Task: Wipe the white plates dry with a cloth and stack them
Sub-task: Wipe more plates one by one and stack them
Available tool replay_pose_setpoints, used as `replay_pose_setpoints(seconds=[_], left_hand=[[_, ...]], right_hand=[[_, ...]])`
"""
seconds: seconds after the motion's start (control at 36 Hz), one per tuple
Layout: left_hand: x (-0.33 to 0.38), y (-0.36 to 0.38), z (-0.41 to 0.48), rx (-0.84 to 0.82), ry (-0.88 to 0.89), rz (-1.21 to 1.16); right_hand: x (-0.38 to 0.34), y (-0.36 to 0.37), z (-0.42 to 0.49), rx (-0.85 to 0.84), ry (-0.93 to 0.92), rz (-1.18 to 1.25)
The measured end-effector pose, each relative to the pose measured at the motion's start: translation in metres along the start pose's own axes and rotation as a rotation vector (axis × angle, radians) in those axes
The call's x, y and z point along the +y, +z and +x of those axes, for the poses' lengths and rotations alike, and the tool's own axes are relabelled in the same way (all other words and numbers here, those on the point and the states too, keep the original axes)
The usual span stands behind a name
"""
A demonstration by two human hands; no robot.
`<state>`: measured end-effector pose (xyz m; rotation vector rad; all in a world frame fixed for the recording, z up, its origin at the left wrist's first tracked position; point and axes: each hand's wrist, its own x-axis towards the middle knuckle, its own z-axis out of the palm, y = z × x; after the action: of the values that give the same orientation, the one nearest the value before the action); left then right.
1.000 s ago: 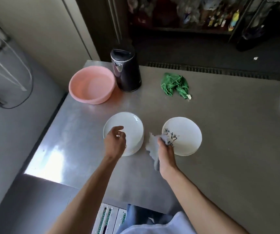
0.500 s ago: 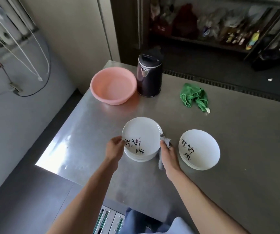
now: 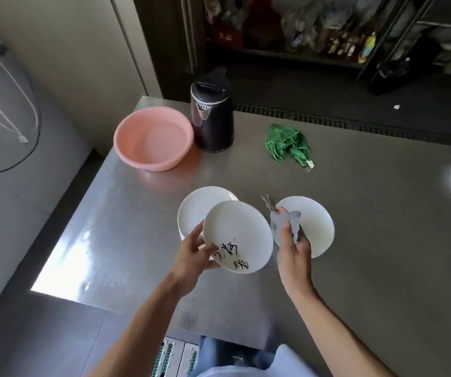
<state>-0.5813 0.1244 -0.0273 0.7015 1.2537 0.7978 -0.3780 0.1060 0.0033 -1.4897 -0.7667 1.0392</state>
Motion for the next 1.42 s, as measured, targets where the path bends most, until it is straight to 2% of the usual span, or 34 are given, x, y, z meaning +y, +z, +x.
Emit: replay_pose_setpoints(seconds=[0.11,0.19,0.28,0.36,0.53,0.61,0.67,0.75,0.81,0.89,0.94,1.0,1.14,1.22,1.28,1.36,1.42], left_hand=[[-0.023,0.03,-0.011,-0.107,-0.088,0.062],[-0.036,0.051,-0.017,-0.212,-0.124,0.134],[-0.047,0.069,-0.022,-0.332,-0.128,0.141],[-0.06,0.076,-0.025,-0.341,-0.167,0.099],[-0.085,0.079,-0.031,-0.416,-0.266,0.176],[-0.092,0.087,-0.034,-0.434,-0.311,0.197],[-0.098,0.089,-0.032,-0.406,-0.329,0.186],[-0.108,0.083,-0.028,-0.33,-0.341,0.156],[-0.115,0.076,-0.025,-0.283,-0.351,0.137],[-0.121,0.072,-0.021,-0.241,-0.364,0.125],[-0.124,0.072,-0.021,-0.234,-0.362,0.146],[-0.126,0.075,-0.021,-0.251,-0.372,0.182],[-0.121,0.086,-0.025,-0.31,-0.395,0.184],[-0.122,0.08,-0.022,-0.294,-0.41,0.166],[-0.12,0.075,-0.02,-0.285,-0.41,0.173],[-0.123,0.07,-0.016,-0.266,-0.413,0.179],[-0.126,0.069,-0.014,-0.254,-0.405,0.192]], right_hand=[[0.016,-0.028,-0.013,-0.185,-0.056,-0.174],[0.038,-0.045,-0.023,-0.353,-0.109,-0.438],[0.06,-0.063,-0.036,-0.511,-0.258,-0.763],[0.08,-0.088,-0.046,-0.607,-0.347,-0.999],[0.107,-0.114,-0.055,-0.697,-0.215,-1.261],[0.115,-0.113,-0.058,-0.682,-0.173,-1.298],[0.12,-0.111,-0.061,-0.694,-0.149,-1.237],[0.125,-0.117,-0.071,-0.807,-0.137,-1.121],[0.128,-0.129,-0.077,-0.834,-0.174,-1.148],[0.131,-0.138,-0.077,-0.753,-0.163,-1.292],[0.136,-0.133,-0.072,-0.634,-0.121,-1.305],[0.15,-0.127,-0.065,-0.626,-0.091,-1.303],[0.139,-0.101,-0.065,-0.74,-0.213,-1.251],[0.136,-0.111,-0.078,-0.828,-0.375,-1.138],[0.134,-0.129,-0.082,-0.844,-0.342,-1.079],[0.14,-0.15,-0.083,-0.878,-0.344,-1.135],[0.142,-0.151,-0.077,-0.813,-0.264,-1.198]])
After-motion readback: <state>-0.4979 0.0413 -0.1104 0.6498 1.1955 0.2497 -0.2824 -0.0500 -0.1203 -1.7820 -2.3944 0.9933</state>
